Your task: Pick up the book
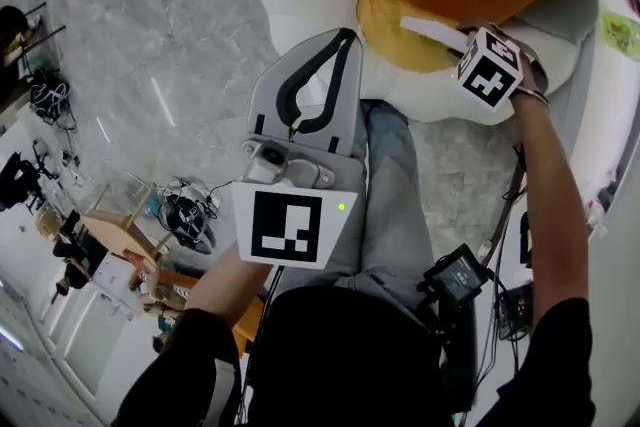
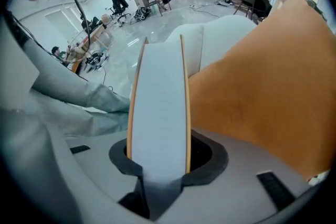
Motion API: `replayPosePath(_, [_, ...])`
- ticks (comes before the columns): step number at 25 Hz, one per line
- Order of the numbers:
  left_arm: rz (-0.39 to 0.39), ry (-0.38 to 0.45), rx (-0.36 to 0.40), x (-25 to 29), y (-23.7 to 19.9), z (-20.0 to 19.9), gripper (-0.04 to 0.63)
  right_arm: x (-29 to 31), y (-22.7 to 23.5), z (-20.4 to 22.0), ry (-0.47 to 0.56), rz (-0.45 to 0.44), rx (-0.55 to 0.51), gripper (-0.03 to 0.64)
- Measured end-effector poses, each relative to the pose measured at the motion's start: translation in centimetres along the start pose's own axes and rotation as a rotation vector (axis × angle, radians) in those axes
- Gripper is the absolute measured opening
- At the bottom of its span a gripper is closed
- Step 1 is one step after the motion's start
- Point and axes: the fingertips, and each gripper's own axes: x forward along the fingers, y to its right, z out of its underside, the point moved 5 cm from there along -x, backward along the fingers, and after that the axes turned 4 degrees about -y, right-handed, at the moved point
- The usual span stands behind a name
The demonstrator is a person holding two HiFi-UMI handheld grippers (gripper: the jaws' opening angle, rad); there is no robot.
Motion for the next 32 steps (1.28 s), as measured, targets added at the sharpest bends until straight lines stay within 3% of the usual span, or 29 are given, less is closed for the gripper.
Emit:
replayPosePath(4, [-0.014, 0.009, -0.011, -2.0, 0.4, -1.5, 0.011, -4.2, -1.3, -0.5, 0.103, -0.001, 0.104, 0.153])
replayPosePath(9, [-0.017, 0.018, 0.011, -4.9, 0.8, -3.6, 0.011, -9.3, -3.6, -0.6, 0.191, 0.023, 0.115, 0.153])
replayPosePath(18, [-0.043, 0.075, 0.019, -8.7, 1.7, -7.1, 0.011, -17.9, -4.8, -0.9, 0.409, 0.066, 0.266, 0.153])
replayPosePath(32, [-0.041, 0.211, 0.083, -14.0, 1.6, -15.6, 0.011, -36.8, -6.4, -1.5, 0.715, 0.258, 0.317, 0.153])
